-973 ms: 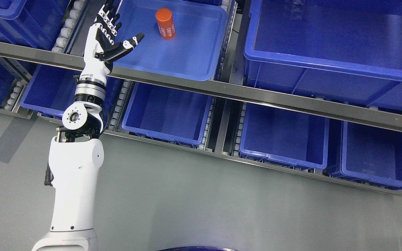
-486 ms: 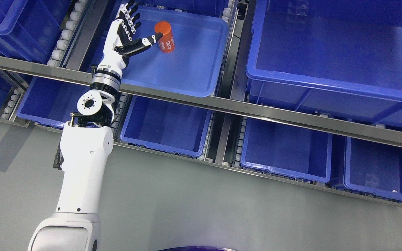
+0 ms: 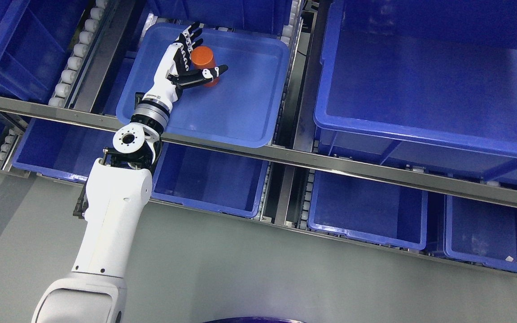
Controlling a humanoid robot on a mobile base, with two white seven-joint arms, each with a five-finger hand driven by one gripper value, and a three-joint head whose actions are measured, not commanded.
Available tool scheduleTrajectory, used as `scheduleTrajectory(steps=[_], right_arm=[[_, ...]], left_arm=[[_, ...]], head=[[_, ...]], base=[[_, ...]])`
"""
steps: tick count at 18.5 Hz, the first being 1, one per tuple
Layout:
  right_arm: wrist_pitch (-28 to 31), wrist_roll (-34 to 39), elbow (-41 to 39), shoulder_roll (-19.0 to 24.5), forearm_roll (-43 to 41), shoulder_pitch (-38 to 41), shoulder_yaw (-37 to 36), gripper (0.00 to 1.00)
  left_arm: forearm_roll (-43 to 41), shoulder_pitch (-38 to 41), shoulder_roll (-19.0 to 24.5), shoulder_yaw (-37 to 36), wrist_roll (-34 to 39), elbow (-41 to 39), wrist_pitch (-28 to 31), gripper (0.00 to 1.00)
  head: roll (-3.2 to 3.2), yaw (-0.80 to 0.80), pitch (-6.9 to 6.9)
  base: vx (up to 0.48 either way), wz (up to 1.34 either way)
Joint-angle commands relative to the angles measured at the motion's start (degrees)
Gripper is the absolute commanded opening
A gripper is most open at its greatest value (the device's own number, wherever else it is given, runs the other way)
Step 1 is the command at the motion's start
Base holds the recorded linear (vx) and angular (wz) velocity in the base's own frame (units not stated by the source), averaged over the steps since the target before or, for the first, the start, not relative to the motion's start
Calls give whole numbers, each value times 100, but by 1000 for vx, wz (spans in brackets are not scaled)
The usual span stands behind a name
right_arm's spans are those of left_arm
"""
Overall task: Grab orange capacitor from left shelf to right desk
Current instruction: 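Close the left hand fingers around the orange capacitor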
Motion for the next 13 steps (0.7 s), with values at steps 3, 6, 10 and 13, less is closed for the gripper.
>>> scheduleTrajectory(steps=[3, 6, 10, 13], right_arm=[[-1, 2, -132, -100, 0, 194, -62, 100], [-1, 2, -132, -100, 0, 194, -70, 100], [-1, 2, -132, -100, 0, 194, -70, 100], [-1, 2, -132, -100, 0, 194, -62, 100]], left_arm=[[-13, 41, 190, -337, -294, 64, -89, 83], [-21, 50, 199, -285, -294, 73, -178, 72], [-21, 67, 234, -232, -311, 108, -178, 62], [-13, 120, 199, -4, -320, 125, -230, 44]], head=[[0, 0, 0], [0, 0, 0], [0, 0, 0], [0, 0, 0]], base=[[54, -3], [30, -11], [6, -1], [0, 0]])
